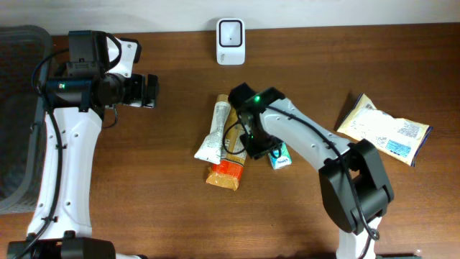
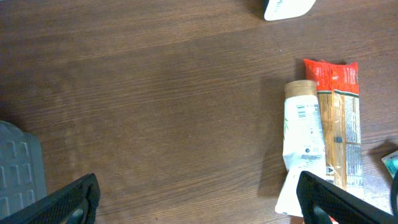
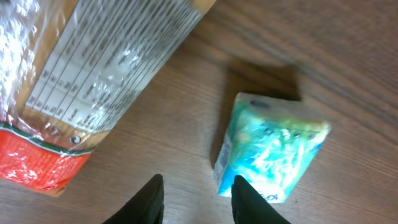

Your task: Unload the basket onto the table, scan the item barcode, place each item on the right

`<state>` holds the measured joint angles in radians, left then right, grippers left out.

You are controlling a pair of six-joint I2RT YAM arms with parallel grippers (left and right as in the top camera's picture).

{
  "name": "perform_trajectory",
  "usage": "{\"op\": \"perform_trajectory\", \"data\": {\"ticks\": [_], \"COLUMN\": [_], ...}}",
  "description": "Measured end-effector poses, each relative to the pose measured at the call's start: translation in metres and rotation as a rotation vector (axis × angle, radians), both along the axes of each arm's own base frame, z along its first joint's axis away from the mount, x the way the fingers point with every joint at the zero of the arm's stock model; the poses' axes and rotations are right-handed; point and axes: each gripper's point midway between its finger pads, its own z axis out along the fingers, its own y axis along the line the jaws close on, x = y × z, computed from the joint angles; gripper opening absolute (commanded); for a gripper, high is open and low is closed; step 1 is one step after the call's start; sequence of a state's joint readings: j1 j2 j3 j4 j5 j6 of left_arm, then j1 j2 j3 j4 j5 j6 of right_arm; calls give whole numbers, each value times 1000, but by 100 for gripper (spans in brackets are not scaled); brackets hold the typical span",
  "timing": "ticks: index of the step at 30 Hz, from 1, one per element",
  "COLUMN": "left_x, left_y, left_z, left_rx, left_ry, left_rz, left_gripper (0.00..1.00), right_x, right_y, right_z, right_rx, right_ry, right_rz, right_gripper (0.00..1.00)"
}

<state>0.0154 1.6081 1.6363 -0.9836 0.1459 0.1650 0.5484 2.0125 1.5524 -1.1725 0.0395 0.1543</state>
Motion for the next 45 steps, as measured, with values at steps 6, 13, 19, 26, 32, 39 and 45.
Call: {"op": "perform_trajectory", "data": {"ticks": [6, 13, 19, 26, 32, 39, 45], "left_x": [0, 0, 0, 0, 0, 0, 0], "left_y": [0, 0, 0, 0, 0, 0, 0], "left_z": [0, 0, 0, 0, 0, 0, 0], "left_rx": [0, 0, 0, 0, 0, 1, 0], "left_ry": [0, 0, 0, 0, -2, -1, 0], "left_rz": [0, 0, 0, 0, 0, 0, 0], "left_gripper": [99, 99, 99, 99, 99, 99, 99], "right_x": [12, 16, -9, -19, -21, 25, 39], "right_y": [-31, -72, -63, -45, -39, -45, -41], "right_z": [1, -4, -44, -41, 39, 194, 280], "right_rx": [26, 394, 532, 682, 986, 1300, 1457], "right_ry": [32, 163, 187, 204, 308, 39, -158], "right_rz": [-85, -130, -106, -123, -166, -40, 35], "right_gripper": [41, 46, 34, 4, 4, 4, 4]}}
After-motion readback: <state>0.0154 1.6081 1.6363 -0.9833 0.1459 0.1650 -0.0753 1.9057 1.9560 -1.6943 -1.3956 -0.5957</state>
